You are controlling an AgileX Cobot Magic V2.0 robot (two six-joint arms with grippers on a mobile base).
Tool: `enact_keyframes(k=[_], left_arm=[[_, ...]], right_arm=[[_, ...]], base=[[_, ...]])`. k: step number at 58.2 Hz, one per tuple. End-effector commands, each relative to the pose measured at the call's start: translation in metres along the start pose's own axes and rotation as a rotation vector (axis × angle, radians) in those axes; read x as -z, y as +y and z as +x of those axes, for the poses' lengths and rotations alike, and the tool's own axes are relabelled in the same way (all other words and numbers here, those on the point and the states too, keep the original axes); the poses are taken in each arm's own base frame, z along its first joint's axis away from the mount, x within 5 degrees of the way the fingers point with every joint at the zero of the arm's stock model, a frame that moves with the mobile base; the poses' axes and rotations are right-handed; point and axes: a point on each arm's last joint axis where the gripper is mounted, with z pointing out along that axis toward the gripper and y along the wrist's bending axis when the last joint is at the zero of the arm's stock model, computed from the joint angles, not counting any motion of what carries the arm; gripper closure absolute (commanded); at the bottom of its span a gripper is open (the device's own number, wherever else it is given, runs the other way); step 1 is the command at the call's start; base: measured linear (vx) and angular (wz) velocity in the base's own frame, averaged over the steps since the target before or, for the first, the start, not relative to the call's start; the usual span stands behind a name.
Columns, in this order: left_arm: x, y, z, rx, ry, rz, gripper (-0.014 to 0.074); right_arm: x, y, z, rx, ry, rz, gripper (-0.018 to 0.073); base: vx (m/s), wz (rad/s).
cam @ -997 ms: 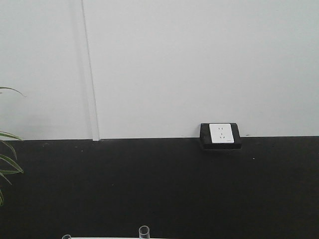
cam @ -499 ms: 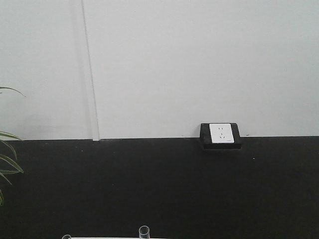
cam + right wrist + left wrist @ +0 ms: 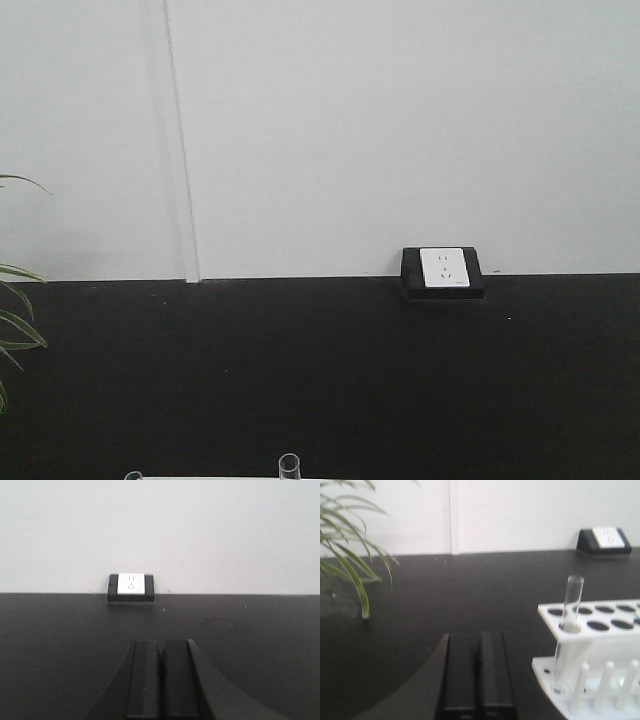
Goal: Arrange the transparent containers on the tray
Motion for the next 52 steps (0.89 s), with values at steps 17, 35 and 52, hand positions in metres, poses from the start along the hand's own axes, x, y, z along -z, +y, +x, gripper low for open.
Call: enact_keyframes(k=[17, 35, 52], left_arm=[[0.008, -0.005, -0.032, 0.015, -0.421, 0.062, 0.0573], [0.055, -0.018, -0.150, -0.068, -0.657, 0.060, 0.0573], [0.029, -0.026, -0.221, -0.266, -0.442, -0.008, 0.0573]], right_arm=[[0.003, 0.000, -0.027, 0.028, -0.205, -0.006, 0.0571], [0.017, -0.008, -0.128, 0.026, -0.225, 0.030, 0.0571], [-0.014, -0.012, -0.188, 0.023, -0.169, 0.032, 0.0568]], base=[[0.00, 0.00], [0.00, 0.00], [0.00, 0.00]])
